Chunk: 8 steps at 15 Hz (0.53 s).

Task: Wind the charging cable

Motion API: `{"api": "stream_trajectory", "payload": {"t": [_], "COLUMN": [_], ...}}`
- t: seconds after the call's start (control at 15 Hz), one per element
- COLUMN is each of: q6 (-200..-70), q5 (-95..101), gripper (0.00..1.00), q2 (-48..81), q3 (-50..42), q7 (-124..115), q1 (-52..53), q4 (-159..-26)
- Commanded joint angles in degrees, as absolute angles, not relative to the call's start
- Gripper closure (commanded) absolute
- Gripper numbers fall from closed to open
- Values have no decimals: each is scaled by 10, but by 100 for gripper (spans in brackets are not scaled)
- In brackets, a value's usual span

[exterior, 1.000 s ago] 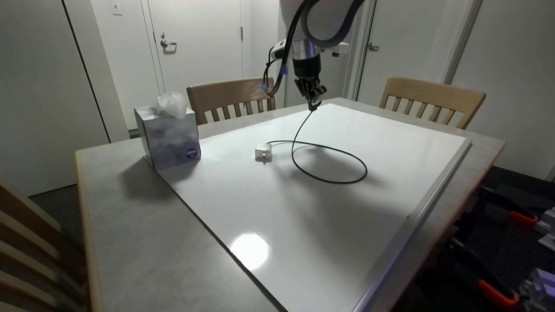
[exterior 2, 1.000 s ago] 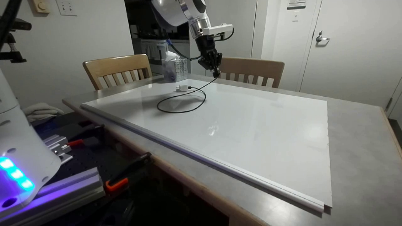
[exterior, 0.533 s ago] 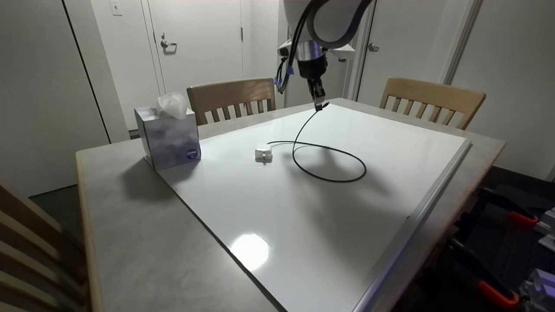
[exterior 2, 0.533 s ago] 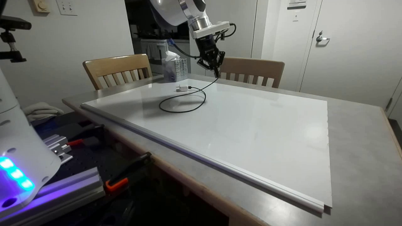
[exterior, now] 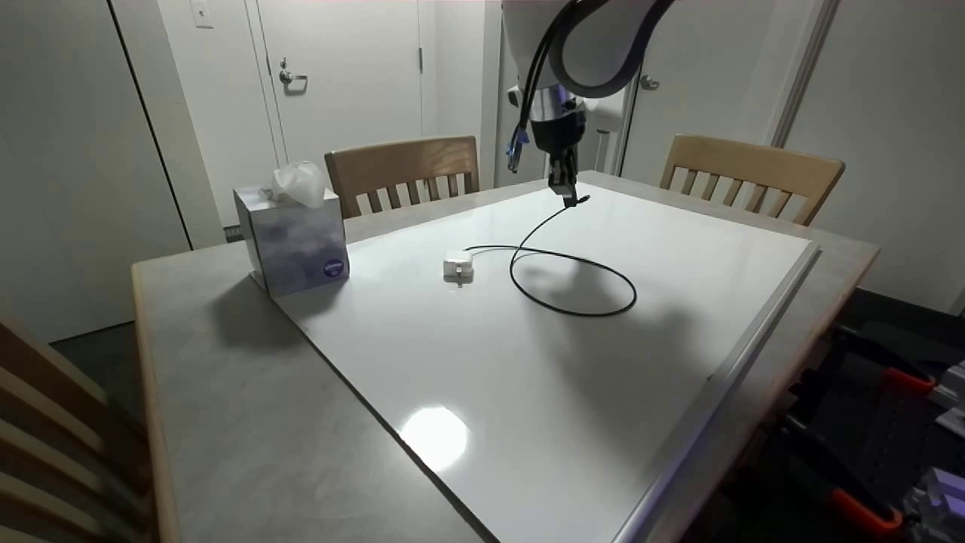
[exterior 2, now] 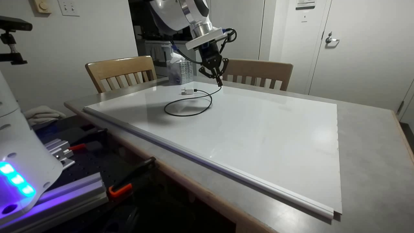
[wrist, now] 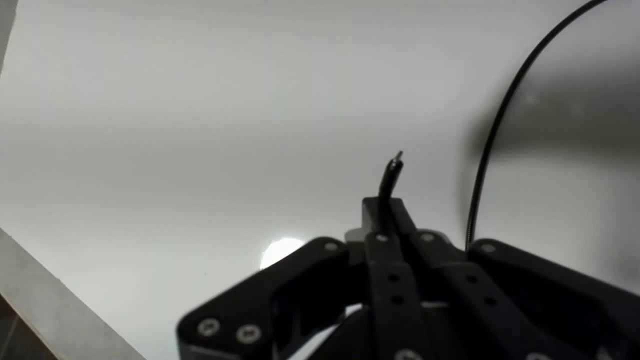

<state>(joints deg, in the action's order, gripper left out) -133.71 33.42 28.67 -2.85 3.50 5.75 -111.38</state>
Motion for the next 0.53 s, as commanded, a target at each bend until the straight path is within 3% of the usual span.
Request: {"api": "stream_trajectory", "payload": {"t": [0.0, 0.47], "q6": [-1336, -1309], "q5": [333, 308], "gripper": [97, 99], "q2": [287, 290], "q3": [-28, -25], "q7": [36, 6], "q1": [57, 63], "q4": [-1112, -1115]}}
